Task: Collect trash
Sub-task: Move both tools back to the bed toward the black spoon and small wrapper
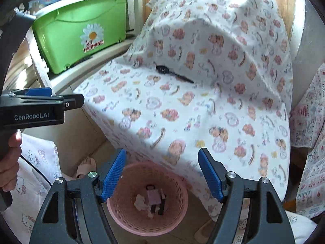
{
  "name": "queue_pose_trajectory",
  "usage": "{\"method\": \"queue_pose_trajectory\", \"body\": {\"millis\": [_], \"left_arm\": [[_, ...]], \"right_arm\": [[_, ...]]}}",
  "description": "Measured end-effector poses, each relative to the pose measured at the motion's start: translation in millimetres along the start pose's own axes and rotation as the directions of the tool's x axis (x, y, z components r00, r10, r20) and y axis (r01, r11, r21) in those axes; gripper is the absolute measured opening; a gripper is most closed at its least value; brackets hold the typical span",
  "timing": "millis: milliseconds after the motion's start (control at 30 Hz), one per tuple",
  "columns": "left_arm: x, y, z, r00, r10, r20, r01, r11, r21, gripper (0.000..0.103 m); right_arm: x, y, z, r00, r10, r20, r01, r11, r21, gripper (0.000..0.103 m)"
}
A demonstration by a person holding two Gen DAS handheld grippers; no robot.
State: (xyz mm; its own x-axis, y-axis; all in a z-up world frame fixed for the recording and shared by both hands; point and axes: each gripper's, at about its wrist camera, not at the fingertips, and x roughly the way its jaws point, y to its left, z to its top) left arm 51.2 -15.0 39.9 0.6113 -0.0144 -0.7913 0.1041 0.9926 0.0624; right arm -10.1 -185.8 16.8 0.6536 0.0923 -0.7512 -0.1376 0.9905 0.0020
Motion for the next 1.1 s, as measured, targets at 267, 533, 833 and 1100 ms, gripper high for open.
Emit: {"method": "queue_pose_trajectory", "body": {"millis": [267, 533, 833, 1100], "left_arm": [[24, 7, 70, 0.999, 0.022, 0.048, -0.021, 0.999, -0.028, 0.093], [58, 15, 97, 0.999, 0.021, 0.042, -0.020, 0.999, -0.036, 0.093], [92, 31, 138, 0.999, 0.001, 0.036, 0.001, 0.999, -0.053, 0.093], [99, 36, 165, 0.997, -0.012, 0.073, 0.013, 1.000, -0.011, 0.093]], "right_arm": [[-4, -38, 68, 0.996, -0.027, 0.080, 0.028, 1.000, -0.004, 0.075], [15, -57, 117, 0.991, -0.031, 0.133, 0.035, 0.999, -0.025, 0.075], [72, -77, 119, 0.997, -0.020, 0.080, 0.019, 1.000, 0.009, 0.075], [98, -86, 138, 0.998, 0.008, 0.054, -0.008, 1.000, -0.017, 0.075]]}}
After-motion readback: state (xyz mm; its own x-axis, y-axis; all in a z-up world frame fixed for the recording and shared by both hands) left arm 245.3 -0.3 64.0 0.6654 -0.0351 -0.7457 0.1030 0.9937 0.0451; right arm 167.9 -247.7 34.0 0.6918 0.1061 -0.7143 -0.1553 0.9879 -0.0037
